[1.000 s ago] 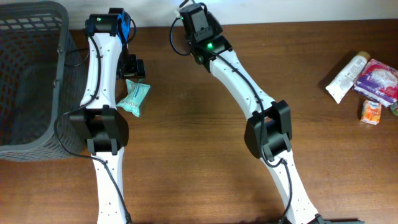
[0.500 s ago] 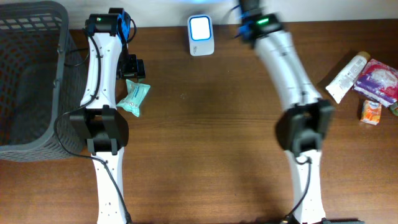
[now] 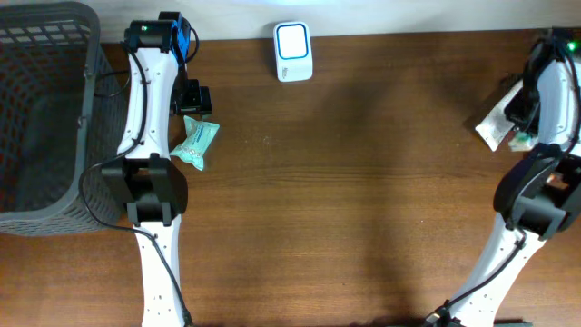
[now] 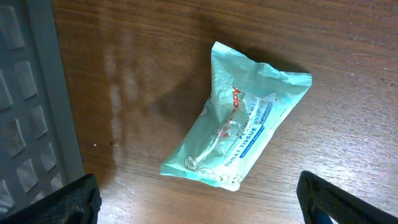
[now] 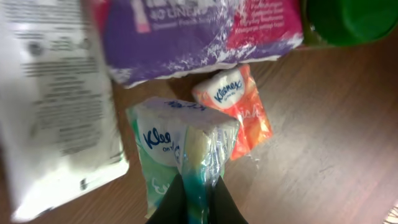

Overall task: Scan the item barcode
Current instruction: 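Carry the small green tissue pack to the right table edge and release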

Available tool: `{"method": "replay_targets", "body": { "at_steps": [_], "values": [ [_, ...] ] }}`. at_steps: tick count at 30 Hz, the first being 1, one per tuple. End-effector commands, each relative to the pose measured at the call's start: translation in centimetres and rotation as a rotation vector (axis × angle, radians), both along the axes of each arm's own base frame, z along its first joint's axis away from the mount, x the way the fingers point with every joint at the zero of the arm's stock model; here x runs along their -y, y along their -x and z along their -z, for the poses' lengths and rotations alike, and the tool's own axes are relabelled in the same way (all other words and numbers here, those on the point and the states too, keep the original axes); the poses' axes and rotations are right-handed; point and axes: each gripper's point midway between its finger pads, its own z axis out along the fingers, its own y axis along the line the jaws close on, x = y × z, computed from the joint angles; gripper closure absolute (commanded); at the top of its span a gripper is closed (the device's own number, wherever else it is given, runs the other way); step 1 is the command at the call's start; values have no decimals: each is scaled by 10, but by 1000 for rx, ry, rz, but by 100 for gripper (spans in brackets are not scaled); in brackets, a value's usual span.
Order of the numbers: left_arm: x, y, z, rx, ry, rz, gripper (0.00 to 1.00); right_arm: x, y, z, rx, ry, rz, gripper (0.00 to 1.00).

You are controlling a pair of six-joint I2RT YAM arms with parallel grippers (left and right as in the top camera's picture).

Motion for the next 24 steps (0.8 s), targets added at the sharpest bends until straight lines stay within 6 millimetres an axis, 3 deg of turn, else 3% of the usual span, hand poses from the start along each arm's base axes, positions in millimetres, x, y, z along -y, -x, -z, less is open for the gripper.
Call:
{"method": "replay_targets", "body": {
  "at_steps": [1, 2, 4, 6, 11, 13, 15, 17, 24],
  "values": [
    [-6, 1, 7, -16, -14, -17, 1, 1, 3, 18, -6, -30, -6, 96],
    [-6, 1, 7, -16, -14, -17, 1, -3, -1, 23, 3, -60, -41, 95],
    [-6, 1, 6, -15, -14, -17, 1, -10, -7, 24, 32, -104, -61, 36],
    [-6, 1, 7, -16, -14, -17, 1, -11, -5, 15, 30, -104, -60, 1],
    [-6, 1, 7, -16, -14, -18, 1, -23, -11, -49, 176, -123, -80, 1],
    [-6, 1, 7, -16, -14, -17, 1, -51, -19, -69, 279, -249, -115, 1],
    [-6, 1, 7, -16, -14, -17, 1, -95, -24, -87, 377, -473, -158, 1],
    [-6, 1, 7, -16, -14, -17, 1, -134, -29, -95, 434, -683, -185, 1],
    [-6, 1, 7, -16, -14, -17, 1, -180, -36, -93, 391, -738, -265, 1]
  ]
}}
